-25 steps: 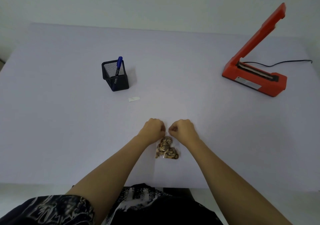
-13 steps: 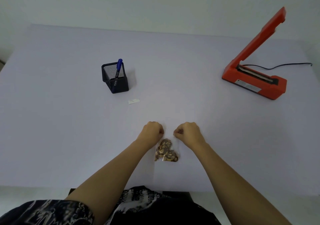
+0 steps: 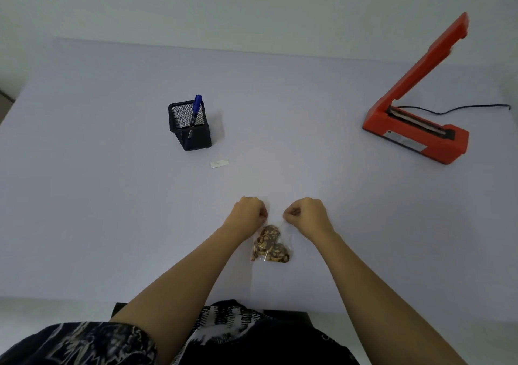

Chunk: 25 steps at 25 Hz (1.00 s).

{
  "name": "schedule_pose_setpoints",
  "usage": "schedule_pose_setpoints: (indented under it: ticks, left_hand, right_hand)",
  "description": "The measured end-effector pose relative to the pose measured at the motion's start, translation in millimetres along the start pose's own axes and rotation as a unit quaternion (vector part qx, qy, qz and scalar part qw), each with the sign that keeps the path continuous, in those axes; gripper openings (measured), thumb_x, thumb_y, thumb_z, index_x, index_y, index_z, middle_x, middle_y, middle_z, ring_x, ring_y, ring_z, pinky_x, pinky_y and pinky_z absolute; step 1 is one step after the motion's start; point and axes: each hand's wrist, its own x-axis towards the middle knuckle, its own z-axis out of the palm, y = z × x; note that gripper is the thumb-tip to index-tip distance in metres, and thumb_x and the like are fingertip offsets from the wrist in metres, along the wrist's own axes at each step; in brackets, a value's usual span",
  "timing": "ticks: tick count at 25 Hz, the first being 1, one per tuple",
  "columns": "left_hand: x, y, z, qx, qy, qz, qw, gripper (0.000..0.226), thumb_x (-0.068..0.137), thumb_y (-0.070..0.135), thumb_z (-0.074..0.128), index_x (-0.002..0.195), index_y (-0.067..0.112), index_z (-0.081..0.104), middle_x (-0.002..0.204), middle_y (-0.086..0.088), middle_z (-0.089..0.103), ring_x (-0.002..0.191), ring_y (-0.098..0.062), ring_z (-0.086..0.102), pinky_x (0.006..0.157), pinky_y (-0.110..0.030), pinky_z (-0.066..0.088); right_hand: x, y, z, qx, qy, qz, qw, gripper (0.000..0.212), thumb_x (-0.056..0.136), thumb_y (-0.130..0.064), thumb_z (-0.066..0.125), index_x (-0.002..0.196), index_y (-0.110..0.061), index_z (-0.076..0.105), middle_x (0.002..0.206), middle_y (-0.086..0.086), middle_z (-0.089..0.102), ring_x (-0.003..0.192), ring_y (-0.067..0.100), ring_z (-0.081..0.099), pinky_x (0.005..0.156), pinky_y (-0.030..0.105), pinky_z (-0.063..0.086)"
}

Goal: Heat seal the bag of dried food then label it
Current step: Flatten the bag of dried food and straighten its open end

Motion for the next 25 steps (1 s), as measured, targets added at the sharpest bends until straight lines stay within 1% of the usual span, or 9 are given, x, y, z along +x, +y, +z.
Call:
schedule_pose_setpoints:
  ticks: [3, 7, 9, 13, 15, 18, 21, 25]
  left_hand:
    - [0.3, -0.6, 1.1, -0.007, 0.002, 0.002, 1.0, 0.024, 0.082, 0.001, 0.052, 0.095, 0.004, 0.072, 0.102, -0.009, 0.072, 0.096, -0.025, 0.063, 0.08, -0.029, 0.048]
    - [1.8, -3.1, 1.5, -0.008, 0.004, -0.002, 1.0, 0.022, 0.083, 0.003, 0.053, 0.095, 0.004, 0.071, 0.101, -0.01, 0.072, 0.095, -0.025, 0.063, 0.078, -0.027, 0.046]
    - [1.6, -2.7, 3.4, -0.006, 0.008, 0.002, 1.0, 0.022, 0.084, 0.003, 0.052, 0.095, 0.004, 0.071, 0.101, -0.011, 0.07, 0.095, -0.026, 0.063, 0.079, -0.028, 0.047]
    - [0.8, -2.6, 12.4, 0.002, 0.03, 0.05, 0.998, 0.025, 0.088, 0.001, 0.05, 0.104, 0.004, 0.069, 0.106, -0.014, 0.064, 0.098, -0.028, 0.059, 0.084, -0.031, 0.047]
    - [-0.5, -4.6, 15.9, 0.009, 0.048, 0.078, 0.996, 0.028, 0.088, -0.002, 0.05, 0.107, 0.005, 0.068, 0.105, -0.015, 0.063, 0.098, -0.03, 0.057, 0.085, -0.034, 0.046]
    - [-0.2, -7.6, 15.8, 0.018, 0.062, 0.095, 0.993, 0.029, 0.085, -0.003, 0.051, 0.107, 0.003, 0.069, 0.104, -0.017, 0.063, 0.096, -0.032, 0.055, 0.087, -0.036, 0.044]
    - [0.4, -8.2, 11.9, 0.038, 0.05, 0.089, 0.994, 0.032, 0.082, 0.0, 0.053, 0.113, 0.003, 0.064, 0.113, -0.015, 0.059, 0.103, -0.031, 0.052, 0.092, -0.031, 0.039]
    - [2.4, -11.7, 8.3, 0.039, 0.04, 0.088, 0.995, 0.041, 0.082, 0.007, 0.057, 0.123, 0.004, 0.057, 0.125, -0.013, 0.053, 0.112, -0.03, 0.048, 0.097, -0.03, 0.034]
  right_hand:
    - [-0.8, 3.8, -7.7, -0.007, 0.005, -0.005, 1.0, 0.011, 0.078, -0.009, 0.066, 0.085, -0.007, 0.074, 0.086, 0.009, 0.074, 0.079, 0.018, 0.067, 0.076, 0.029, 0.056]
    - [-2.2, -11.3, 5.3, 0.051, 0.008, -0.024, 0.998, 0.011, 0.078, -0.011, 0.067, 0.086, -0.008, 0.074, 0.086, 0.007, 0.074, 0.079, 0.015, 0.067, 0.079, 0.027, 0.055]
    - [-3.7, -12.3, 13.1, 0.053, 0.001, -0.026, 0.998, 0.012, 0.078, -0.011, 0.068, 0.088, -0.008, 0.074, 0.088, 0.009, 0.074, 0.082, 0.016, 0.068, 0.081, 0.028, 0.055]
    - [-5.3, -4.0, 16.2, 0.035, 0.007, -0.038, 0.999, 0.012, 0.08, -0.013, 0.068, 0.09, -0.009, 0.074, 0.088, 0.009, 0.074, 0.08, 0.017, 0.068, 0.08, 0.026, 0.054]
    - [-5.4, -3.1, 16.5, 0.017, 0.01, -0.056, 0.998, 0.015, 0.081, -0.012, 0.066, 0.094, -0.01, 0.072, 0.091, 0.009, 0.073, 0.081, 0.017, 0.067, 0.08, 0.027, 0.054]
    - [-3.5, -4.2, 18.5, -0.012, 0.003, -0.075, 0.997, 0.024, 0.083, -0.009, 0.061, 0.106, -0.01, 0.068, 0.102, 0.009, 0.067, 0.091, 0.019, 0.064, 0.084, 0.025, 0.05]
    - [-2.6, -3.2, 17.7, -0.025, -0.004, -0.079, 0.997, 0.03, 0.085, -0.009, 0.059, 0.114, -0.01, 0.064, 0.11, 0.009, 0.063, 0.1, 0.02, 0.06, 0.088, 0.025, 0.046]
    - [-1.3, -1.6, 15.3, -0.042, -0.001, -0.073, 0.996, 0.038, 0.086, -0.016, 0.06, 0.124, -0.009, 0.057, 0.117, 0.01, 0.059, 0.108, 0.023, 0.056, 0.092, 0.028, 0.042]
